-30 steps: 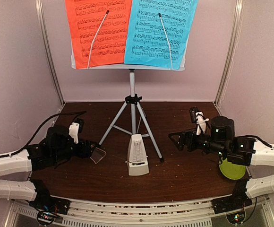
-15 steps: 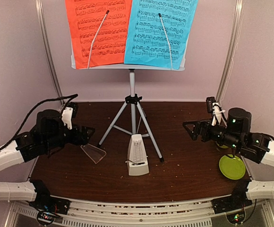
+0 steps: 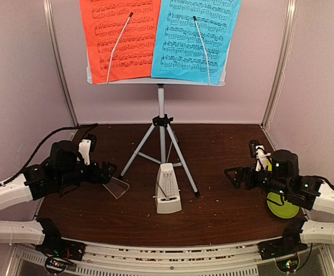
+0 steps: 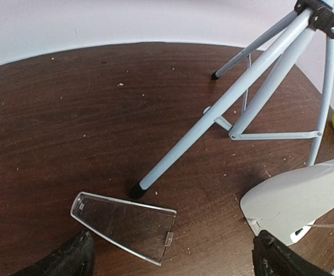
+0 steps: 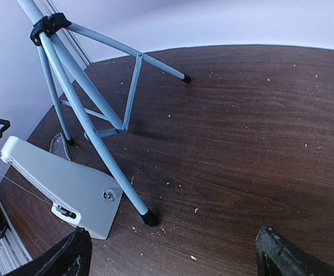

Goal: Set up the instrument practice props

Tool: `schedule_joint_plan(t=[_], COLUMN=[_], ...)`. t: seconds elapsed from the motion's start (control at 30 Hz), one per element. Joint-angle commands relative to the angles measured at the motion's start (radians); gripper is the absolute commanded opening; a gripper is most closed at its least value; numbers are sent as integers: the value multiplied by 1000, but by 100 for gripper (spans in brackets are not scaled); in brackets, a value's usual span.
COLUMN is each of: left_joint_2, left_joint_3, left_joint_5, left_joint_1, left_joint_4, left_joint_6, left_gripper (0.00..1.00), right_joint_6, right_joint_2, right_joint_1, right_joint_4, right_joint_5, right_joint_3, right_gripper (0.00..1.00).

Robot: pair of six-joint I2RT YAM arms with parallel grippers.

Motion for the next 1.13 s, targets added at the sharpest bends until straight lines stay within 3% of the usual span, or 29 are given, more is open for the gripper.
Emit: schedule_joint_plan(t=[0.0,0.23,0.67,1.1], left_joint_2=[-12,63,312,242], left_joint_3=[-43,-82,53,16], left_joint_5=[-32,-34,-53,-90], left_joint_1=[8,8,8,34], left_joint_4=[30,105,129,116], left_joint_6=[-73,-103,-97,-112], left_gripper=[98,98,98,98], right_joint_6=[35,53,70,71], right_joint_2=[-4,11,134,160], right_joint_1=[-11,-17,-38,-52], right_joint_4=[56,96,215,236], right_joint_5=[-21,-16,-43,-64], right_joint_3=[-42,-99,-121,-94], right_gripper=[100,100,100,100])
